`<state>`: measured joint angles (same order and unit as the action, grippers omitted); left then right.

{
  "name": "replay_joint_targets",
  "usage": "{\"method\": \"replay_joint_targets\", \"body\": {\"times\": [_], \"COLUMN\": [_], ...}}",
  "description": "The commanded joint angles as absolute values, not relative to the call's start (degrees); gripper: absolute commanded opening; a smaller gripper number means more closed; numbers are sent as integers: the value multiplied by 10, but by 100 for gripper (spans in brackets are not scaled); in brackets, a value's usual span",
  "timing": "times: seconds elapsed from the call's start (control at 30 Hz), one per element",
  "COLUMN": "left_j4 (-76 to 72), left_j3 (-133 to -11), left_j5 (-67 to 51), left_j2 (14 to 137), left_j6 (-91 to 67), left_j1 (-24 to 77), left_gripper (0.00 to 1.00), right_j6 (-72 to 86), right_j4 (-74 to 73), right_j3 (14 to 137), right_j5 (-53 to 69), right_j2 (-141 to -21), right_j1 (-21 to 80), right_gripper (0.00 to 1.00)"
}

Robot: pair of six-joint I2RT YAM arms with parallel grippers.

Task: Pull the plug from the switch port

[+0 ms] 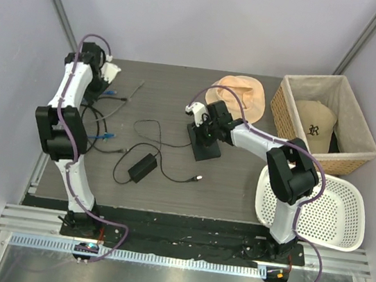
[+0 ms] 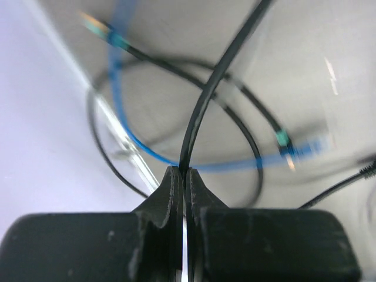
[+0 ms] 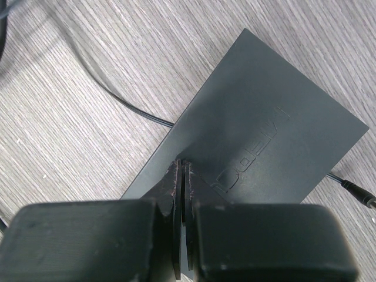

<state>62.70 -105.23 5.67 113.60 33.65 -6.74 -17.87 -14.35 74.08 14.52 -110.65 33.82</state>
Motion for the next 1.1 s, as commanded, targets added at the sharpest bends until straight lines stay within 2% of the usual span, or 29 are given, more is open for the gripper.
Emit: {"method": "replay_joint_targets", "body": {"times": [0.0, 0.07, 0.17, 0.2, 0.23, 0.3, 0.37, 0.4, 0.43, 0.5, 0.53, 0.6, 0.77, 0.83, 1.07], "left_j4": [562, 555, 574, 577, 584, 590, 594, 594, 590, 587, 590, 599, 633, 623, 624], "left_j3": [-1138, -1165, -1193, -1194, -1194, -1195, -1201, -1204, -1209, -1219, -1223, -1241, -1235, -1196, -1151], "left_j5": [128, 137, 111, 103, 97, 98, 103, 103, 104, 104, 103, 84, -79, -86, -94], "left_j2": [1183, 1212, 1237, 1239, 1241, 1238, 1223, 1215, 1208, 1184, 1178, 1166, 1142, 1128, 1137], "left_j6": [236, 222, 215, 214, 213, 212, 204, 201, 198, 189, 185, 166, 88, 84, 80], "left_j1": [-59, -56, -55, -55, -52, -48, -42, -40, -34, -30, -26, -20, -5, 36, 118], "left_gripper": [0, 0, 7, 19, 26, 36, 40, 45, 48, 56, 57, 61, 65, 70, 70], "right_j6": [-185, -185, -185, -185, -185, -186, -185, -185, -185, -183, -177, -167, -142, -123, -93], "right_j4": [-207, -206, -204, -203, -201, -201, -203, -207, -214, -221, -221, -221, -228, -230, -228], "right_j3": [715, 715, 713, 711, 710, 718, 734, 754, 765, 793, 798, 805, 774, 748, 726], "right_j5": [125, 124, 122, 121, 121, 118, 106, 104, 99, 96, 90, 62, 28, 30, 42], "right_j2": [-1143, -1141, -1136, -1134, -1132, -1127, -1120, -1112, -1109, -1097, -1093, -1083, -1059, -1052, -1066], "right_j1": [347, 349, 348, 349, 349, 349, 348, 348, 348, 347, 347, 348, 348, 347, 349], "right_gripper": [1, 1, 1, 1, 1, 2, 9, 16, 38, 57, 79, 99, 100, 100, 99]}}
